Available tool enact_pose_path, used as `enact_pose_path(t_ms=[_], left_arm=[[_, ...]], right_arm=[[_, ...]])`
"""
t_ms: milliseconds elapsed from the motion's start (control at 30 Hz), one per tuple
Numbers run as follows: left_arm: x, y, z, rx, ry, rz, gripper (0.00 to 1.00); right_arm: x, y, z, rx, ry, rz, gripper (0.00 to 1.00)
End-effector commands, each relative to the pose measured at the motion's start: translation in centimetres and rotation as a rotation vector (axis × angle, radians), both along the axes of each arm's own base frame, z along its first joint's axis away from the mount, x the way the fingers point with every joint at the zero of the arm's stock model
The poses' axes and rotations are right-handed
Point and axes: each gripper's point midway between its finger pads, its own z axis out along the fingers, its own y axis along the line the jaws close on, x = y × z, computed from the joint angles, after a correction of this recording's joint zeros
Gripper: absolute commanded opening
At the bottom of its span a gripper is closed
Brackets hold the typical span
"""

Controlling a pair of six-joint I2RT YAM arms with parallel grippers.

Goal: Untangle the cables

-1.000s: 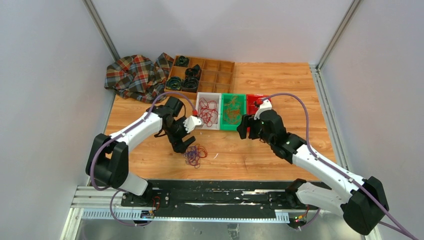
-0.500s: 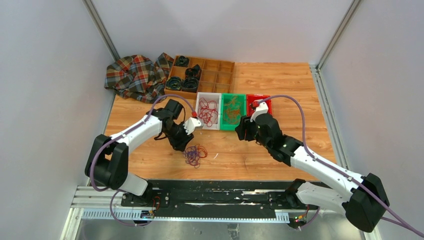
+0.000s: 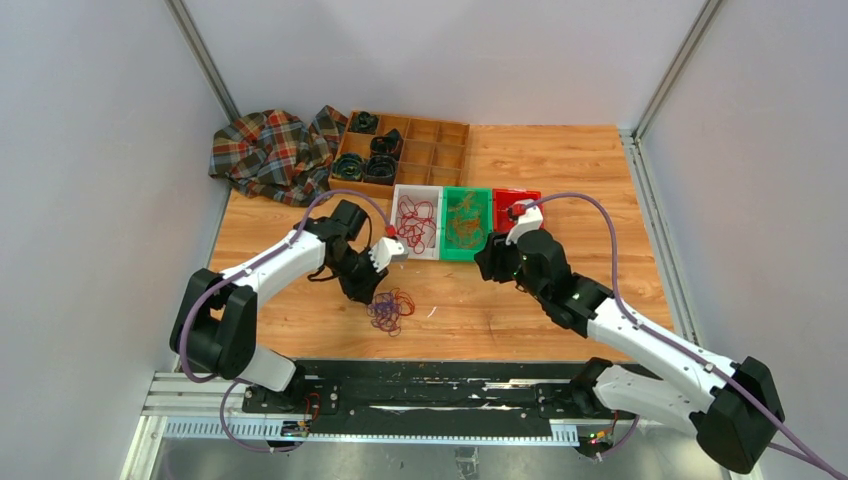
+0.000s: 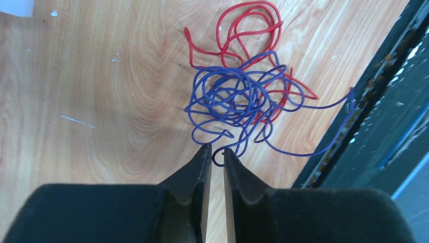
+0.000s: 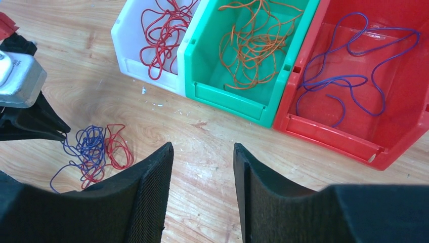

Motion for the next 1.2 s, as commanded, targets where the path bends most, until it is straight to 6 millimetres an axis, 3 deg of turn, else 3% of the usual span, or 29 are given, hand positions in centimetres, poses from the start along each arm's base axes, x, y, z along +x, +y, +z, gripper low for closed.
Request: enact_pose_path(t_ms=[0, 67, 333, 433, 533, 667, 833, 967, 1167], left_arm=[[-0.3, -1.9, 1.8, -0.079, 0.017, -0.014, 0.08], [-0.1, -2.4, 2.9, -0.085, 0.001, -0.023, 0.01], [0.9, -3.5, 10.8, -0.106, -0.194, -0.074, 0.01], [0.6, -3.8, 13.4, -0.117, -0.248, -0.09, 0.01], [-0.1, -4.5, 16.4, -0.149, -0.289, -0.113, 0.01], [-0.7, -5.4, 20.1, -0.195, -0.337, -0.129, 0.01], [-0.9, -6.1, 23.4, -0.249, -0.398, -0.136, 0.01], [-1.7, -6.1, 24.9, -0.273, -0.425, -0.165, 0.01], [-2.5, -6.0, 27.1, -0.318, -0.481, -0.196, 0.0]], right_arm=[[-0.7, 0.0, 0.4, 0.037, -0.016, 0.006, 0.47], [-1.5, 0.4, 0.3, 0.061, 0.0, 0.041, 0.48], [-6.3, 1.4, -1.4, -0.003, 0.085, 0.208, 0.6], [-8.0, 3.0, 0.1, 0.023, 0.026, 0.299, 0.65], [-8.9, 5.3, 3.5, 0.073, -0.122, 0.377, 0.69], [-8.5, 9.1, 7.8, 0.134, -0.27, 0.448, 0.71], [-8.1, 13.4, 9.9, 0.144, -0.354, 0.511, 0.71], [-7.0, 14.7, 11.2, 0.166, -0.387, 0.481, 0.71], [-5.5, 15.4, 10.9, 0.133, -0.403, 0.428, 0.57]])
